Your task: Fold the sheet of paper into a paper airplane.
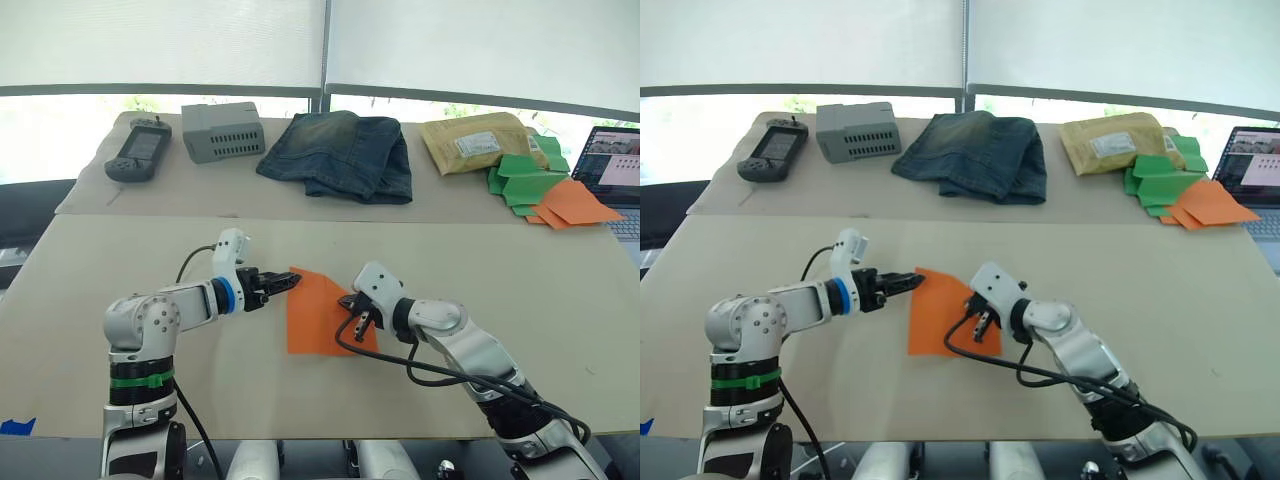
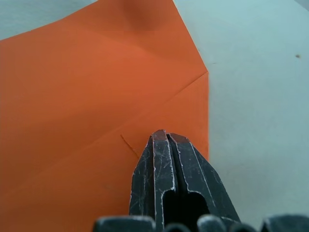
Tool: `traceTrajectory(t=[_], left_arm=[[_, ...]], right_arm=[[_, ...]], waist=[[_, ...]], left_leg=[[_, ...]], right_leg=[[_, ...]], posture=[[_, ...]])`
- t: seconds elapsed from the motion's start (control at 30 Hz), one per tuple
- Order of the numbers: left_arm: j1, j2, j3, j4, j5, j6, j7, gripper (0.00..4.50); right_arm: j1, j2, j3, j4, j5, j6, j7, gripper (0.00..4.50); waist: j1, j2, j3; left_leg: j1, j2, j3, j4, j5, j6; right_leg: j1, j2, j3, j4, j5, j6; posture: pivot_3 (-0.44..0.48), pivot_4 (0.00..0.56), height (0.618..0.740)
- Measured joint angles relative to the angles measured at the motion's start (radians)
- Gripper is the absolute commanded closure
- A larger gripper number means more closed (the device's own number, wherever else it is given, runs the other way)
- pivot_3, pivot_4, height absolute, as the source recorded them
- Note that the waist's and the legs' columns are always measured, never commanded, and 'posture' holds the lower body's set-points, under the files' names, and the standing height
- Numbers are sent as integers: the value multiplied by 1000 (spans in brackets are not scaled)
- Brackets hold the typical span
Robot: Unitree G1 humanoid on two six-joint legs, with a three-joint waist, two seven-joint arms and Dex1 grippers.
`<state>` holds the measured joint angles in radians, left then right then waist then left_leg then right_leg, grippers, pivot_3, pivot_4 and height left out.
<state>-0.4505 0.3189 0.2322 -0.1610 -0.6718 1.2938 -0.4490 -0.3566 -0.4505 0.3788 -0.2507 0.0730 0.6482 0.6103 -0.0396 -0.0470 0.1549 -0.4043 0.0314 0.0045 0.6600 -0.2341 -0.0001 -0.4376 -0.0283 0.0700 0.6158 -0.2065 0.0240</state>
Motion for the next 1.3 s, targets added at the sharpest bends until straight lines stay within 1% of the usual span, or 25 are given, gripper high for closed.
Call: traceTrajectory(t=[0.07, 0.1, 0.23, 0.3, 0.37, 0.4, 0.6, 0.9, 1.03, 1.17, 1.3], left_arm=[[0, -5, 0, 0, -2, 0, 7, 1376], [0, -7, -3, 0, -1, -2, 10, 1621], [0, -3, -40, -1, 5, -27, 16, 2861], [0, 8, -79, -6, 24, -60, 15, 3504], [3, 37, -148, -19, 72, -120, 13, 4255], [5, 36, -165, -22, 87, -144, 12, 4464], [18, 37, -269, -61, 136, -241, -6, 4464], [19, 122, -419, -103, 244, -336, -47, 4464], [19, 128, -442, -95, 283, -391, -67, 4464], [17, 121, -450, -19, 331, -516, -94, 4464], [16, 136, -469, 58, 420, -705, -128, 4464]], right_arm=[[2, 3, 0, 0, -4, -1, -1, 4500], [3, 4, 0, -1, -8, -1, -1, 4500], [6, 7, -2, -1, -14, -2, -3, 4500], [7, 7, -2, -1, -15, -2, -3, 4500], [7, 10, -2, -1, -18, -2, -3, 4500], [8, 10, -2, -1, -19, -2, -3, 4500], [8, 12, -3, -1, -20, -1, -5, 4500], [9, 12, -7, -6, -20, 16, -13, 4500], [7, 26, -33, -13, -15, 44, -24, 4500], [-55, 33, -80, -17, -11, 51, -36, 4500], [-97, 29, -128, -25, -11, 51, -47, 4500]], waist=[[0, 0, 0], [0, 0, 0], [0, 0, 0], [0, 0, 0], [1, 0, 0], [1, 0, 0], [2, 0, 0], [10, 0, 0], [17, 0, 0], [20, 0, 0], [24, 0, 0]], left_leg=[[0, 0, 0, 0, 0, 0], [0, 0, 0, 0, 0, 0], [1, 0, 0, 1, 0, 0], [1, 0, 0, 1, 0, 0], [1, 0, 0, 1, 0, -1], [2, 0, 0, 1, 0, -1], [2, -1, 1, 1, 0, -1], [5, -1, 1, 1, 1, 0], [5, -1, 1, 1, 1, 0], [4, -1, 1, 1, 2, -1], [4, 0, 1, 1, 2, -1]], right_leg=[[0, 0, 0, 1, 0, 0], [0, 0, 0, 1, 0, 0], [0, 0, 0, 2, 0, 0], [0, 0, 1, 2, 0, -1], [0, 0, 1, 2, 0, -1], [0, 0, 1, 3, 0, -1], [0, 0, 1, 4, 0, -2], [1, 0, 2, 9, -2, -2], [1, 0, 2, 9, -2, -2], [0, 1, 2, 9, -2, -2], [0, 2, 2, 10, -2, -4]], posture=[[0, 150, 728], [0, 150, 728], [0, 150, 728], [0, 150, 728], [0, 150, 728], [0, 150, 728], [0, 150, 728], [0, 150, 728], [0, 150, 728], [0, 150, 728], [0, 150, 728]])
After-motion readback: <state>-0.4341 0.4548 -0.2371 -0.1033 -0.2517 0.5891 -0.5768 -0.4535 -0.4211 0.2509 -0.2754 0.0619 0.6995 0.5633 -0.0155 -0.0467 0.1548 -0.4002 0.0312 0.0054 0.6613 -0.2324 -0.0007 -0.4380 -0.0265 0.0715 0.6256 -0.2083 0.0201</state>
